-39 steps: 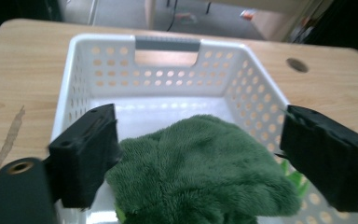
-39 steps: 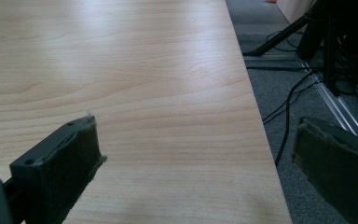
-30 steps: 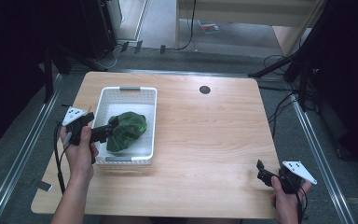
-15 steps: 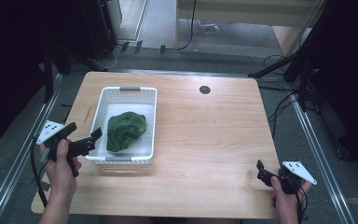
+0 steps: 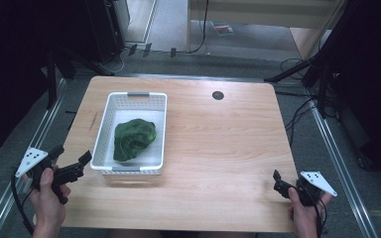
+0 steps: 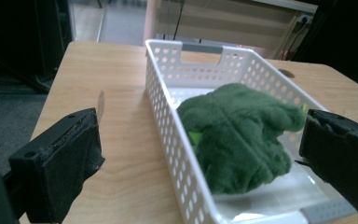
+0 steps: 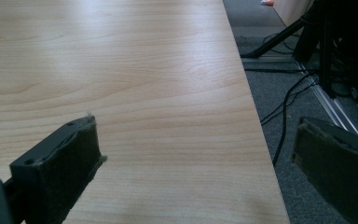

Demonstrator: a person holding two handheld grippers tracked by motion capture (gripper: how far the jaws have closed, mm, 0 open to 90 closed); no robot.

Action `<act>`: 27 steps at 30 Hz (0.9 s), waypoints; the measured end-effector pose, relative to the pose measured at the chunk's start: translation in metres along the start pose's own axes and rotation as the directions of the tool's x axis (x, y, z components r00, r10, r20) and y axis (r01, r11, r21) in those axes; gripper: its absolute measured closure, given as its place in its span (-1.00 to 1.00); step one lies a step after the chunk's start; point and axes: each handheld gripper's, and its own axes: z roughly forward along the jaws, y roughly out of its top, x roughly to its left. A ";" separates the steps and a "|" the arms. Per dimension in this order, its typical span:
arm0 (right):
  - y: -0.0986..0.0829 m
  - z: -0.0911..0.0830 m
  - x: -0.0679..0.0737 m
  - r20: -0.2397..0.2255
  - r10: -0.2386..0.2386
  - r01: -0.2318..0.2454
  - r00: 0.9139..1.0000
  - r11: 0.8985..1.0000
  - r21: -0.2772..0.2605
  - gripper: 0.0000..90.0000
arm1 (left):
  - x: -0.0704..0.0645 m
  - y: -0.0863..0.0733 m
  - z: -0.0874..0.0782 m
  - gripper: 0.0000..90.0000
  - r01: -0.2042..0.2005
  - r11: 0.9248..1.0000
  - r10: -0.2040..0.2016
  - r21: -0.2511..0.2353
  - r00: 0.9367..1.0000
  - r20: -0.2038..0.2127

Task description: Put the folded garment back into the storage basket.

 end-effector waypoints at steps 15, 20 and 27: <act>0.000 0.000 0.000 0.002 0.001 -0.001 1.000 1.000 0.000 -0.98 | 0.038 -0.051 -0.009 -1.00 0.059 0.998 -0.059 0.001 0.997 -0.045; 0.000 0.000 0.000 0.001 0.000 0.000 1.000 1.000 -0.003 -0.98 | 0.041 -0.059 -0.004 -1.00 0.056 0.998 -0.056 -0.001 0.997 -0.052; 0.000 -0.001 0.000 0.003 -0.004 0.004 1.000 1.000 -0.011 -0.98 | 0.040 -0.065 0.005 -1.00 0.052 0.998 -0.049 0.033 0.996 -0.069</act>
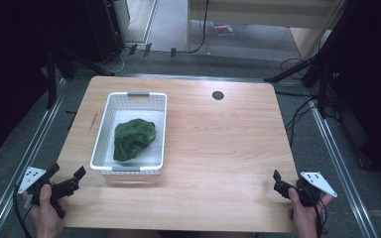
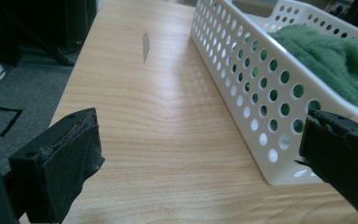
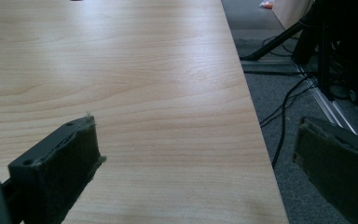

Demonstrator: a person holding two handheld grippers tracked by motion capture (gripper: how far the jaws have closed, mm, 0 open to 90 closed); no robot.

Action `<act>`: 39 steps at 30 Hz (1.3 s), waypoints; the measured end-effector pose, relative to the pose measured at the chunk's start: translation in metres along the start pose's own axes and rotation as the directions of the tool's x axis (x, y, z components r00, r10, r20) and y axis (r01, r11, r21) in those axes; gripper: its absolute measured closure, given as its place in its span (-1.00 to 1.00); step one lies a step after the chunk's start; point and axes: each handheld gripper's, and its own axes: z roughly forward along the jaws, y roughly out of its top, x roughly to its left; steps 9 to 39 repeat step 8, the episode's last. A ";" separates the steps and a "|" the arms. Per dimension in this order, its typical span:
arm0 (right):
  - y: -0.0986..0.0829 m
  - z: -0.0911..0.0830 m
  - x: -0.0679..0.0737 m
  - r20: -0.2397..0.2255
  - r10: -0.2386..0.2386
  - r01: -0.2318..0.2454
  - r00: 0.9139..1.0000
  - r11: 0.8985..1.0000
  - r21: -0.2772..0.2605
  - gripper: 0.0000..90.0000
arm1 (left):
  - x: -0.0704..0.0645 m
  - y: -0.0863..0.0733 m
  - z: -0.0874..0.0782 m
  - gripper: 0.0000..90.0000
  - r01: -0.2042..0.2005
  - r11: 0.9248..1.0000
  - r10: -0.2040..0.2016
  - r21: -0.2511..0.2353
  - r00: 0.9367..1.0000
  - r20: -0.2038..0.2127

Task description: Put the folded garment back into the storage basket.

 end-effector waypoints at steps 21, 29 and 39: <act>0.000 0.000 0.000 0.000 0.002 -0.002 1.000 1.000 0.000 -0.98 | -0.003 -0.002 0.004 -1.00 -0.016 1.000 0.016 0.019 1.000 -0.012; 0.000 0.000 0.000 0.000 0.002 -0.002 1.000 1.000 0.000 -0.98 | -0.003 -0.002 0.004 -1.00 -0.016 1.000 0.016 0.019 1.000 -0.012; 0.000 0.000 0.000 0.000 0.002 -0.002 1.000 1.000 0.000 -0.98 | -0.003 -0.002 0.004 -1.00 -0.016 1.000 0.016 0.019 1.000 -0.012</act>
